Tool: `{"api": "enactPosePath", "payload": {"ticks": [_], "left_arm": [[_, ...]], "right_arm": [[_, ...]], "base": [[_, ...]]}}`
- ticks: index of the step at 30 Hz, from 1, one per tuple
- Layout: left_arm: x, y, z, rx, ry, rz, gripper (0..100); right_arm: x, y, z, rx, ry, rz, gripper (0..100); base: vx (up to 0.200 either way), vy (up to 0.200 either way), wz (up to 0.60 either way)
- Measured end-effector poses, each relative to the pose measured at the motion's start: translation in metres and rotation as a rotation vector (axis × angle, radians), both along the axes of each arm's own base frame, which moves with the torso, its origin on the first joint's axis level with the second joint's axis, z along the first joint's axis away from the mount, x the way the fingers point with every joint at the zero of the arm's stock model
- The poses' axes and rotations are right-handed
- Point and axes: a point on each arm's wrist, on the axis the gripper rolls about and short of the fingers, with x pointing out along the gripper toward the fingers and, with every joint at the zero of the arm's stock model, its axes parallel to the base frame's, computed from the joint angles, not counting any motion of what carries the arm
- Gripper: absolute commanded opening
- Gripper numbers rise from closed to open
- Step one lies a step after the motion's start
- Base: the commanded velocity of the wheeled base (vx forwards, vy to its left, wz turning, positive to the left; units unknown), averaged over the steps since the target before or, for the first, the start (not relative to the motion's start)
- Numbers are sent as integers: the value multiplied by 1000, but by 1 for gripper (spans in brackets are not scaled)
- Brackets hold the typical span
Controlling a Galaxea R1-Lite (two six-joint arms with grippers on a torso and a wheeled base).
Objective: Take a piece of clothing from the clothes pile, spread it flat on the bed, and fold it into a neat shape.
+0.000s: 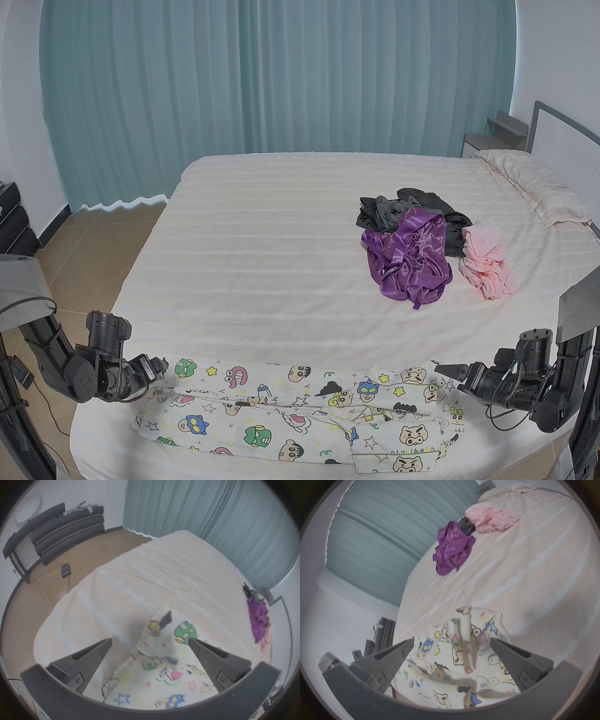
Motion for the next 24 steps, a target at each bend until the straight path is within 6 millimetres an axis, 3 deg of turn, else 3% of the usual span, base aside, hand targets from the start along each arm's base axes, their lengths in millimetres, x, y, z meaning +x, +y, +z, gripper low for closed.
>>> {"api": "enactPosePath", "payload": {"ticks": [9, 15, 24], "left_arm": [[1, 8, 13, 63, -27, -350, 100], [8, 16, -6, 116, -23, -545, 100], [22, 23, -36, 93, 18, -551, 100]], "right_arm": [[-3, -6, 11, 32, 3, -62, 100], [-4, -6, 12, 38, 11, -72, 100], [-5, -1, 12, 36, 18, -55, 100]], "base": [[0, 0, 0], [0, 0, 0], [0, 0, 0]]}}
